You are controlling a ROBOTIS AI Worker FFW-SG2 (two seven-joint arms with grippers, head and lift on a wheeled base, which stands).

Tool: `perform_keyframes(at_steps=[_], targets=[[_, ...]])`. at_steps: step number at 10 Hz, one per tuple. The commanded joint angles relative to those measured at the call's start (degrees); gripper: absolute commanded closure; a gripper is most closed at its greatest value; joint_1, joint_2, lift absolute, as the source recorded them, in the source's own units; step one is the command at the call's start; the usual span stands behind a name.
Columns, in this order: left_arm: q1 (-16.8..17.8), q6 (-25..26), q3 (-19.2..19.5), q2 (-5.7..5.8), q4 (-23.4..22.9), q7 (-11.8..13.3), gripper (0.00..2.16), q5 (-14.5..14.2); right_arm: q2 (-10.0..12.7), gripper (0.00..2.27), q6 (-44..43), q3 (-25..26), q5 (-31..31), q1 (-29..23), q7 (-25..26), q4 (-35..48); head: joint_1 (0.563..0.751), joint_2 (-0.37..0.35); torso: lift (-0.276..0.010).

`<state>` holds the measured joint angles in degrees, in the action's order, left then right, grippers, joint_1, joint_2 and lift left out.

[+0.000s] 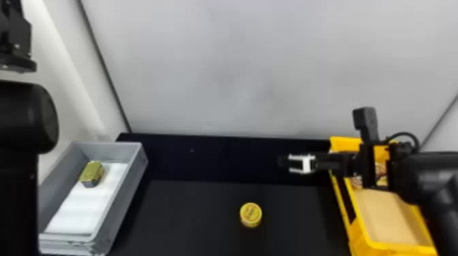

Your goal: Pick up the round yellow can and place it in the yellow rectangular box

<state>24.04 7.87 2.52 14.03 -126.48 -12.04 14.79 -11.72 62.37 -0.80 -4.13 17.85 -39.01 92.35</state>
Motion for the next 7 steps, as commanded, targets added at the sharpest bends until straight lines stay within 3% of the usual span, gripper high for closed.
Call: perform_keyframes(at_steps=[1, 4, 7], targets=[[-0.6, -0.7, 0.0, -1.45, 0.5, 0.0, 0.26, -0.5, 1.0, 0.14, -1.3, -1.8, 7.6, -1.6, -5.3, -3.8, 0.663, 0.054, -0.010], [-0.9, -1.8, -0.4, -3.65, 1.2, 0.0, 0.26, -0.7, 3.0, 0.14, -6.7, -4.5, 16.7, -1.8, -13.2, -9.6, 0.663, 0.054, -0.010], [-0.8, -2.3, -0.7, -3.65, 1.6, 0.0, 0.26, -0.9, 6.5, 0.13, -14.1, -6.1, 26.9, 0.8, -18.3, -19.4, 0.663, 0.054, -0.010]])
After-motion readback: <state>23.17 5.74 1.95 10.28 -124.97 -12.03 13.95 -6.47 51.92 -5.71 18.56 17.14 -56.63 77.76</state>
